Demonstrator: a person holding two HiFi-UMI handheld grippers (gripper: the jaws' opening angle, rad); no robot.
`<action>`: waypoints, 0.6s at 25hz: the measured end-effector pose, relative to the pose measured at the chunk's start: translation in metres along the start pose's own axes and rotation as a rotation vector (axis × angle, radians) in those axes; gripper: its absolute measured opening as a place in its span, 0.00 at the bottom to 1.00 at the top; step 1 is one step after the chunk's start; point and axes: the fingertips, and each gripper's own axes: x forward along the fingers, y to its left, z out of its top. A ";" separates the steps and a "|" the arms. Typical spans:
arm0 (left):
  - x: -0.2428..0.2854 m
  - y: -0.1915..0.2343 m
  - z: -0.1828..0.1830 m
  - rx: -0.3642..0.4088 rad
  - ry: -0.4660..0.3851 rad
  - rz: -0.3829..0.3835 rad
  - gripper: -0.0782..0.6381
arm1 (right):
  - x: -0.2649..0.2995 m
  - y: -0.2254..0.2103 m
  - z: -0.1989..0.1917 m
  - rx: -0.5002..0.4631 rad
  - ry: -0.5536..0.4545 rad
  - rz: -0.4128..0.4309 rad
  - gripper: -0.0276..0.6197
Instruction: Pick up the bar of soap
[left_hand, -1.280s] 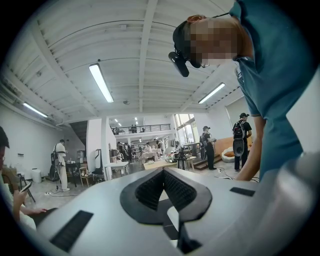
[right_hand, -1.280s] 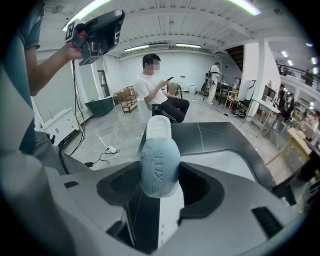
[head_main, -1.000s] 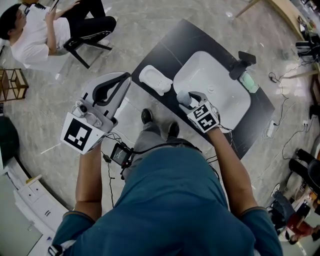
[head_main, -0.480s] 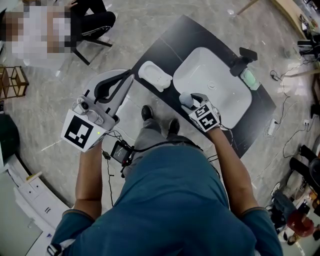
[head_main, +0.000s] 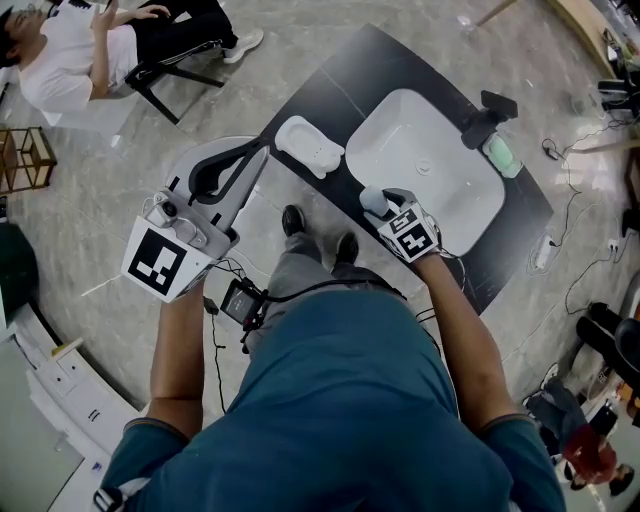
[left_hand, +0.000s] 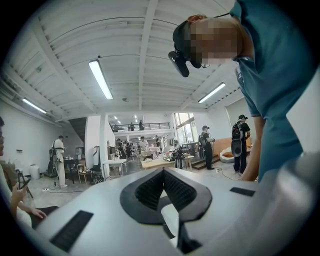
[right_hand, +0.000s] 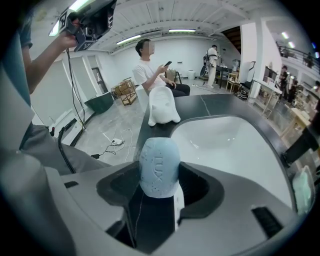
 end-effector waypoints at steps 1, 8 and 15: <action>0.000 0.000 -0.002 0.001 0.005 0.002 0.11 | 0.001 0.000 -0.002 0.002 0.003 0.002 0.44; 0.001 0.000 -0.006 -0.005 0.008 0.006 0.11 | 0.007 0.002 -0.008 0.010 0.018 0.011 0.44; 0.001 0.000 -0.007 -0.002 0.003 0.004 0.11 | 0.008 0.002 -0.007 0.012 0.022 0.014 0.44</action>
